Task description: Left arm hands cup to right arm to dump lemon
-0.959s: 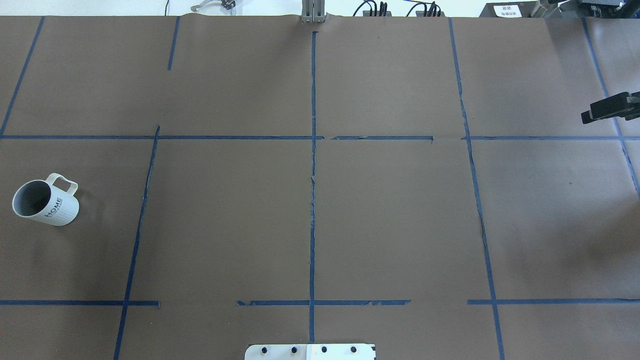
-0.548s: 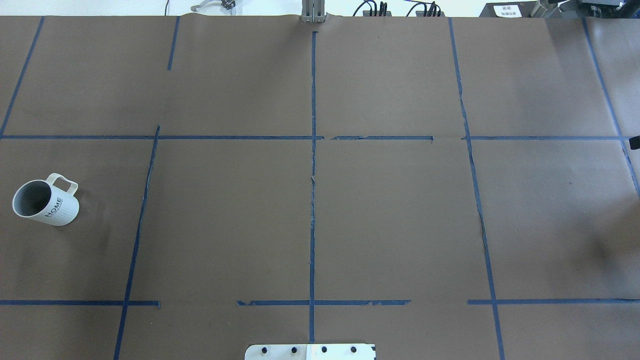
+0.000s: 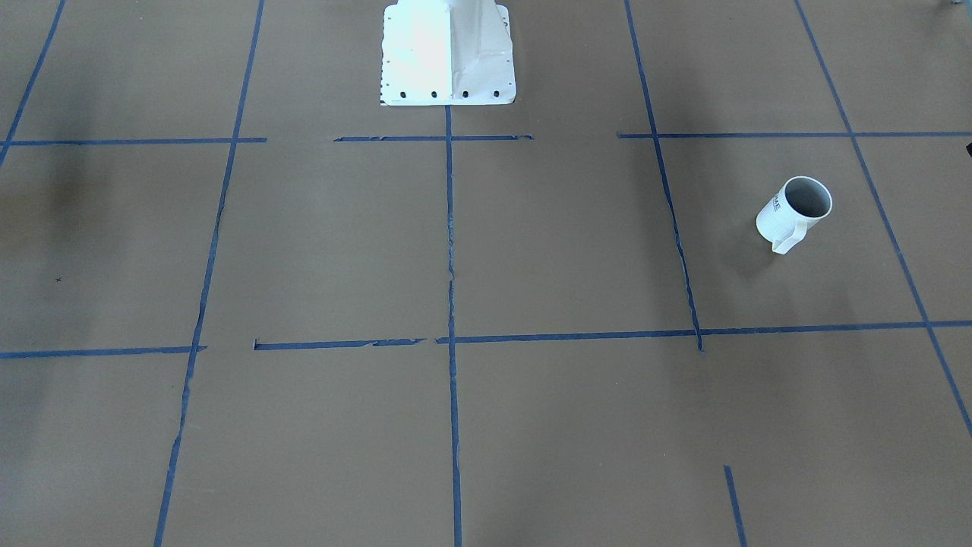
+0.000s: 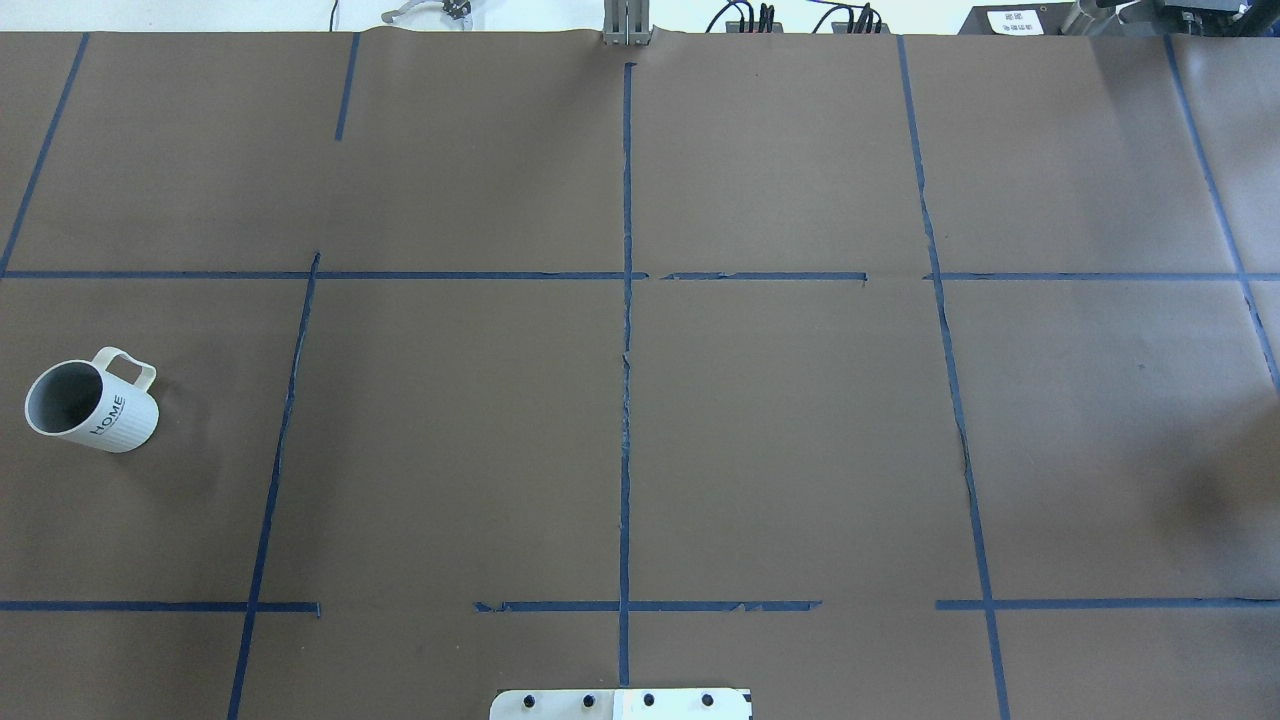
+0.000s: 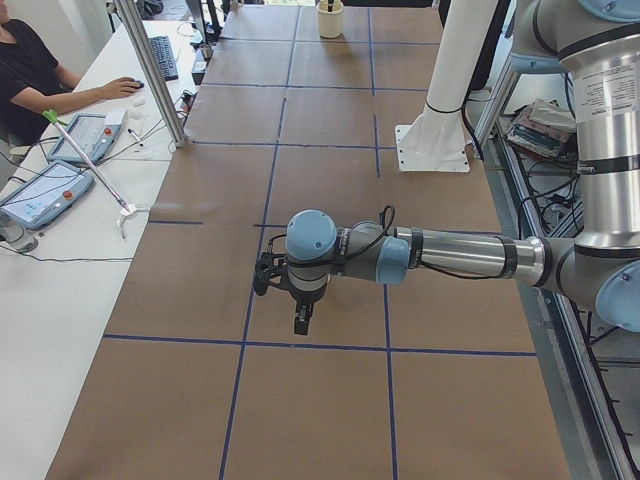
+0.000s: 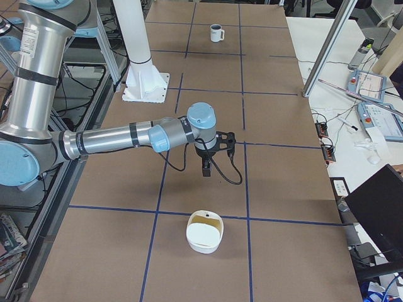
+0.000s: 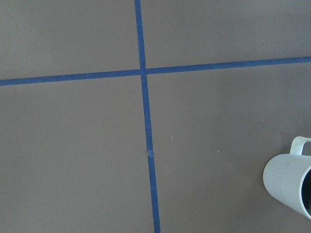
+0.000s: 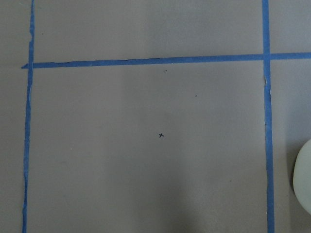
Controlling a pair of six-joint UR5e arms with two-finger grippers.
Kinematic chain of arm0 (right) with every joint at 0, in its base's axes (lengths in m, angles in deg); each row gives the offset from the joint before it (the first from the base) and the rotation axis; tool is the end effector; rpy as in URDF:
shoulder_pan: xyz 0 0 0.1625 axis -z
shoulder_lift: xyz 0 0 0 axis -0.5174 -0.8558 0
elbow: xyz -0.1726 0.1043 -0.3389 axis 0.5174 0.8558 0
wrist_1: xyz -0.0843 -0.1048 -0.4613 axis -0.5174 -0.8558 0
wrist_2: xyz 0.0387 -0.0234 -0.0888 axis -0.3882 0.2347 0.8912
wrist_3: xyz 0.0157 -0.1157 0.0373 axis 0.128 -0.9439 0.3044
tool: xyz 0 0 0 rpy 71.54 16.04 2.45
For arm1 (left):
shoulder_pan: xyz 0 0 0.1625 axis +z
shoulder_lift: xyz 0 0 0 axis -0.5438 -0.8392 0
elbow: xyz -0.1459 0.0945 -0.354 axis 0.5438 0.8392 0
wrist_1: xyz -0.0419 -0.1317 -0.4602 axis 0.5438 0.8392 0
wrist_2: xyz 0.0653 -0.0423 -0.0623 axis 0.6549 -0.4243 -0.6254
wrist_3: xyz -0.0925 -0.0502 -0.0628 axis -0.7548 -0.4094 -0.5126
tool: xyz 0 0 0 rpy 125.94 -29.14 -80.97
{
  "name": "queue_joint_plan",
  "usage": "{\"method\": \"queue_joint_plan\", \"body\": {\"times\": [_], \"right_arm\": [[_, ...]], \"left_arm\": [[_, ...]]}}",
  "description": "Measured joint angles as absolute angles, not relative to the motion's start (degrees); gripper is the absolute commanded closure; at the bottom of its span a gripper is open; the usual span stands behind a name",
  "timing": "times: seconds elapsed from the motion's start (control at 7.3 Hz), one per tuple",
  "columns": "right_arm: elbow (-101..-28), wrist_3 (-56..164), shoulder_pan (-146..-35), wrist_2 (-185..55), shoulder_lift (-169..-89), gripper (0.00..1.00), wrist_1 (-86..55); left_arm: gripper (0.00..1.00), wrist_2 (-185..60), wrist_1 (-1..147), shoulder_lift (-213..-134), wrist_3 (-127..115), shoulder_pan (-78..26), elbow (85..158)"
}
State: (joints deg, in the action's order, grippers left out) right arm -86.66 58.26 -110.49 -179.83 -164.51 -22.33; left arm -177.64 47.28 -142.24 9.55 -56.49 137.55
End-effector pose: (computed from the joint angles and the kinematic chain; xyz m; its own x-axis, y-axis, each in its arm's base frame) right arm -0.0451 -0.4699 0.5135 0.6444 0.0199 0.7644 -0.0543 0.9983 0.0199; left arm -0.0395 -0.4884 0.5803 0.6864 0.0948 -0.7210 -0.0201 0.9936 0.1115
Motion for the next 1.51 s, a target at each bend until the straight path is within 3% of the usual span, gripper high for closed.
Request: {"method": "queue_joint_plan", "body": {"times": [0.55, 1.51], "right_arm": [[-86.09, 55.86, -116.19, -180.37, -167.95, 0.0, -25.5], [-86.76, 53.08, -119.29, -180.39, -169.86, 0.0, -25.27]], "left_arm": [[0.0, -177.56, 39.67, -141.9, 11.15, -56.92, 139.47], [0.0, -177.33, 39.43, -140.61, 7.97, -54.11, 141.12]]}}
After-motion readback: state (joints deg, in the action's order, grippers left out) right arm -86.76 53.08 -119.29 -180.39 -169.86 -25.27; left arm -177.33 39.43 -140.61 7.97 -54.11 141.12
